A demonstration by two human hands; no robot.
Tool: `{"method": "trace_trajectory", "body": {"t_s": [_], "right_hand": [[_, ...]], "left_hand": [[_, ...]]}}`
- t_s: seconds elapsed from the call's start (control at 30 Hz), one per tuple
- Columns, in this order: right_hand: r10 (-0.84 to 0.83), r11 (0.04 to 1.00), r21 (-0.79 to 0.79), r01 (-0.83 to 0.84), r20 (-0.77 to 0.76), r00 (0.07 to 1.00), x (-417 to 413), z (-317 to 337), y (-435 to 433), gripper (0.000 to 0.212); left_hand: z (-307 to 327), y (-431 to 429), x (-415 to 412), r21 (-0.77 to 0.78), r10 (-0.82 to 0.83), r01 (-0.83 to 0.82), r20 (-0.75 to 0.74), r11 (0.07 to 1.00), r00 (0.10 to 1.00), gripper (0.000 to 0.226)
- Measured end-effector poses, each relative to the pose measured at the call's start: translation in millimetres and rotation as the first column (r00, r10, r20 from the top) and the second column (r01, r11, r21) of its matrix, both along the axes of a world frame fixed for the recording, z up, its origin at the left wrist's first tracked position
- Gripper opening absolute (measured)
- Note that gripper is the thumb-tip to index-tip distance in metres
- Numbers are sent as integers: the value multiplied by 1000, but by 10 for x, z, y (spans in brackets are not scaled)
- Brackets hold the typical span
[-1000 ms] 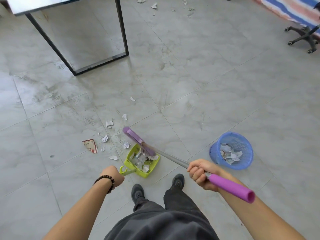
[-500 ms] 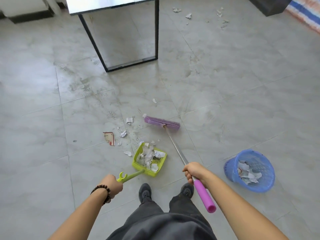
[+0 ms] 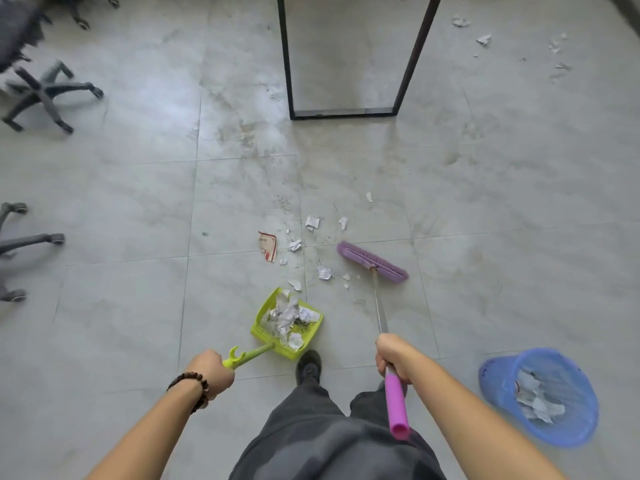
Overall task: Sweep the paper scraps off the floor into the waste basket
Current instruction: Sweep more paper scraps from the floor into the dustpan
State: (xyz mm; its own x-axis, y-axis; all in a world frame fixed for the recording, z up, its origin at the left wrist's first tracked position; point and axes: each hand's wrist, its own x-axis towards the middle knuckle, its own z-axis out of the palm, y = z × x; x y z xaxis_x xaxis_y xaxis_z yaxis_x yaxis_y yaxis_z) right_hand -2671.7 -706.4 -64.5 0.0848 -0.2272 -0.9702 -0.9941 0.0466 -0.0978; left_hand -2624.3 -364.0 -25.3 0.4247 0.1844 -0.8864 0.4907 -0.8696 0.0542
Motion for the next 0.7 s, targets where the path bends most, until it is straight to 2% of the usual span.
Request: {"method": "trace_trajectory", "body": {"t_s": [0.23, 0.37, 0.5, 0.6, 0.7], "right_hand": [[-33, 976, 211, 51, -86, 996, -130, 474, 326, 15], [-114, 932, 324, 163, -167, 979, -105, 730, 191, 29], [-243, 858, 407, 314, -217, 945, -12, 884, -97, 12], [-195, 892, 392, 225, -115, 974, 21, 942, -141, 10], [30, 957, 286, -42, 46, 999, 124, 968, -35, 10]], "left_hand": [[-58, -26, 210, -47, 44, -44, -9, 998, 999, 5], [-26, -133, 291, -65, 62, -63, -15, 996, 998, 8], [37, -150, 312, -74, 55, -56, -14, 996, 998, 13], [58, -135, 257, -74, 56, -56, -6, 996, 998, 14], [47, -81, 202, -64, 90, -89, 8, 994, 996, 8]]}}
